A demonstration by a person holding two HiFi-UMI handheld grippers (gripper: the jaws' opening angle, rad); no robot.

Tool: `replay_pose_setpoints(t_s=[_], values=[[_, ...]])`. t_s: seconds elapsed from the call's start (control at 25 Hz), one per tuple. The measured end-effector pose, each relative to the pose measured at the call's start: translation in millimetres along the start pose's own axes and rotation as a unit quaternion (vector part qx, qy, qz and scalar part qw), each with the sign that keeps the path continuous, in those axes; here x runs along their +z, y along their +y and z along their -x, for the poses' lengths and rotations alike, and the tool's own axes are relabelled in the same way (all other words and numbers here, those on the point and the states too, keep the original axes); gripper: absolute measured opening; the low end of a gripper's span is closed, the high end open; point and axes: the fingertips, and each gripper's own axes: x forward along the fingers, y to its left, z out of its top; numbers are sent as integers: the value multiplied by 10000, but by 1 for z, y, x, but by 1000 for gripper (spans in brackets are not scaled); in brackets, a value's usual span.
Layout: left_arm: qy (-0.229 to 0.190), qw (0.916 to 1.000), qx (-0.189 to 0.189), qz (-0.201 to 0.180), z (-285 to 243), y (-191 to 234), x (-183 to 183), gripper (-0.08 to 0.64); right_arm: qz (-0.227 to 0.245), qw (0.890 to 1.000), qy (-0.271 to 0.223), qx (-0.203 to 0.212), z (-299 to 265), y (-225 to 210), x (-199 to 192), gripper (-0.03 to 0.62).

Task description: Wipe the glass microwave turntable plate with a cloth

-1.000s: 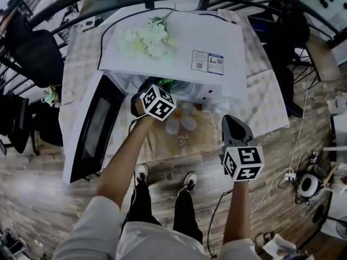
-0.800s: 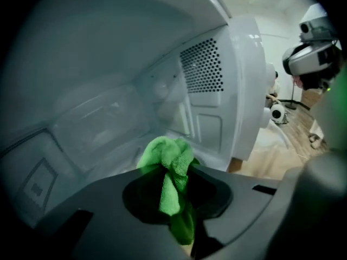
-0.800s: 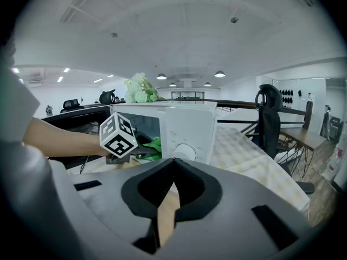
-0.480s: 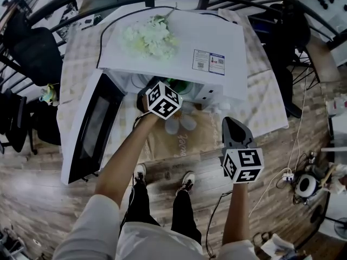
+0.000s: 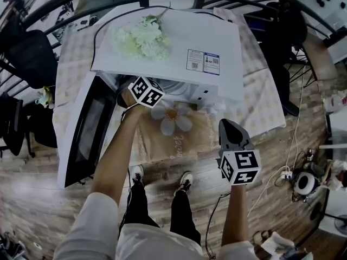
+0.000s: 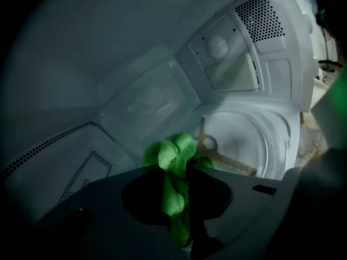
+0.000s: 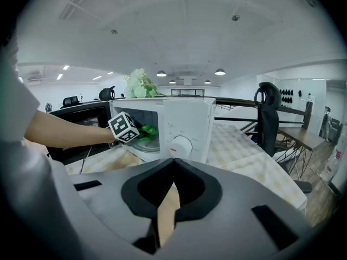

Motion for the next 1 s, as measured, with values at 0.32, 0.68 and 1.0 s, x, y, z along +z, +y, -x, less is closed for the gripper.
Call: replay_pose_setpoints(t_s=[0.32, 0.68, 1.0], values=[[-234, 9940, -1064, -26, 30, -46, 12, 74, -101, 9998, -126, -87, 15, -4, 7, 14], [-740, 9638, -2556, 176, 96, -112, 33, 74, 66, 9997, -216, -97, 50, 12, 31, 14], [-1609, 9394, -2728, 1308, 189, -83, 55, 75, 447, 9971, -537, -313, 98, 19, 86, 14]])
